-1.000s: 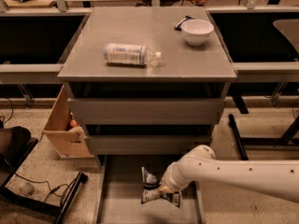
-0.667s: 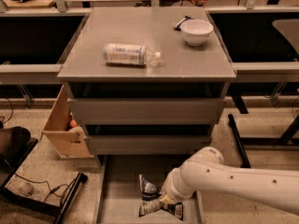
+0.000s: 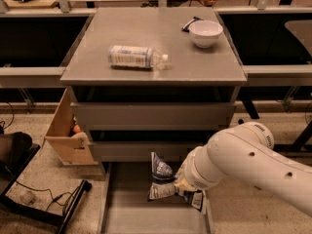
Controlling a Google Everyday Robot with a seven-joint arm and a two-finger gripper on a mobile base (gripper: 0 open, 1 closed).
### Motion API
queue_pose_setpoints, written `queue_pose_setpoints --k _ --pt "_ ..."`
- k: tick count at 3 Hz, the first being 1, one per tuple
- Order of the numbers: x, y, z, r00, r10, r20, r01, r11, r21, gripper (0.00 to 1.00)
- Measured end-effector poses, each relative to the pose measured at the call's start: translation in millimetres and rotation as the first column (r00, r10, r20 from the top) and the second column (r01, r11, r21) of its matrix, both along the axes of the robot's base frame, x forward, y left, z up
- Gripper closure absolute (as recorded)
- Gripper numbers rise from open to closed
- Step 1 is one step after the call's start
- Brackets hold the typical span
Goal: Pick blue chip bag from bottom drawer and place on counter
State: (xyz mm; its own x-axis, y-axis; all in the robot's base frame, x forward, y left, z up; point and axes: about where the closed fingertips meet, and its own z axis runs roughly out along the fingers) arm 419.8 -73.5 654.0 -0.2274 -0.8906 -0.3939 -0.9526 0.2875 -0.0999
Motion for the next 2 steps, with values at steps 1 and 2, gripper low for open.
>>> queue_pose_setpoints --k 1,2 --pt "0 0 0 1.0 0.0 0.0 0.0 1.0 0.0 1.0" --pt "7 -1 12 0.9999 0.007 0.016 -0.007 1.0 -0.012 1.0"
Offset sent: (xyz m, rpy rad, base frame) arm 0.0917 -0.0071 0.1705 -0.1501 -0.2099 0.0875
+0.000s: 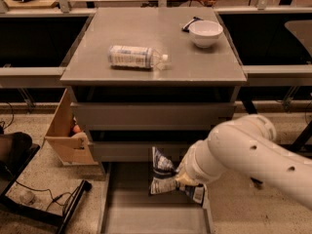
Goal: Pick blue chip bag from bottom drawer and place on counter
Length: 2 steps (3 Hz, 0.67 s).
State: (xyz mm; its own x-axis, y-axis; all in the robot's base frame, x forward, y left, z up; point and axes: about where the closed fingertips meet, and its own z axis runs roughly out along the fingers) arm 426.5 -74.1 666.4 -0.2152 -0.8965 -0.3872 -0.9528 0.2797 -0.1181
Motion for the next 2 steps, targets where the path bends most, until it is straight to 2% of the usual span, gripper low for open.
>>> queue_pose_setpoints --k 1,2 --pt "37 -1 75 0.9968 0.044 0.067 -0.038 0.996 -0.08 1.0" --pt "71 3 142 0.9928 0.078 0.091 -0.064 0.987 -0.145 1.0"
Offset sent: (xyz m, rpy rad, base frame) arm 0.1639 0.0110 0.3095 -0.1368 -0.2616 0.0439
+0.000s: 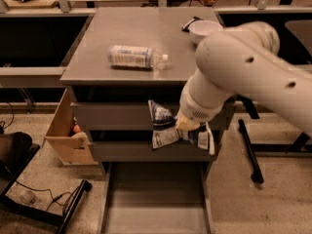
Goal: Pick blue chip bag from bottom drawer and place on counter
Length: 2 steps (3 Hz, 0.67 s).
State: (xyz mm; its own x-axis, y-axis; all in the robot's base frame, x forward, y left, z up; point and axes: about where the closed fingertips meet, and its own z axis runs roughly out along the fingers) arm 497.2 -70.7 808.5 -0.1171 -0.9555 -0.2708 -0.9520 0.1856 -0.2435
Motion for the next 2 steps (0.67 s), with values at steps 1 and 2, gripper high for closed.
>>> queue_pose_setpoints --k 1,2 --pt "34 12 60 0.9993 0.024 0.028 -0.022 0.998 -0.051 1.0" --pt "77 29 120 0.9947 0.014 0.102 -0.009 0.999 -0.053 1.0"
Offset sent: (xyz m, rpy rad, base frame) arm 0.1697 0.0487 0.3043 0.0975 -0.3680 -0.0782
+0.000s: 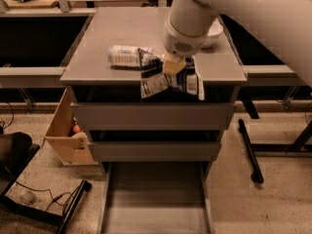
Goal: Pick blue chip bag from bottom drawer and place on counter
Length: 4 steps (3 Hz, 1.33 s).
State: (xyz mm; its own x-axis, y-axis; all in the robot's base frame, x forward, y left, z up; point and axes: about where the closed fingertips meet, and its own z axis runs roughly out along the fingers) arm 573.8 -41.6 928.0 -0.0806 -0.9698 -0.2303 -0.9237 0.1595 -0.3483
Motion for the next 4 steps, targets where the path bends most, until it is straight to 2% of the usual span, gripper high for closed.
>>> queue_pose_setpoints --k 1,2,3,4 --pt "30 2 74 0.9904 -0.015 0.137 0.011 1.0 0.027 1.0" --pt "30 2 74 0.9904 -0.015 0.137 0.011 1.0 0.027 1.0" --pt "69 7 96 0.9726 0.029 0.231 -0.03 1.0 0.002 1.0" --pt "150 34 112 0.9204 0.156 0.358 -0.136 0.987 -0.083 1.0"
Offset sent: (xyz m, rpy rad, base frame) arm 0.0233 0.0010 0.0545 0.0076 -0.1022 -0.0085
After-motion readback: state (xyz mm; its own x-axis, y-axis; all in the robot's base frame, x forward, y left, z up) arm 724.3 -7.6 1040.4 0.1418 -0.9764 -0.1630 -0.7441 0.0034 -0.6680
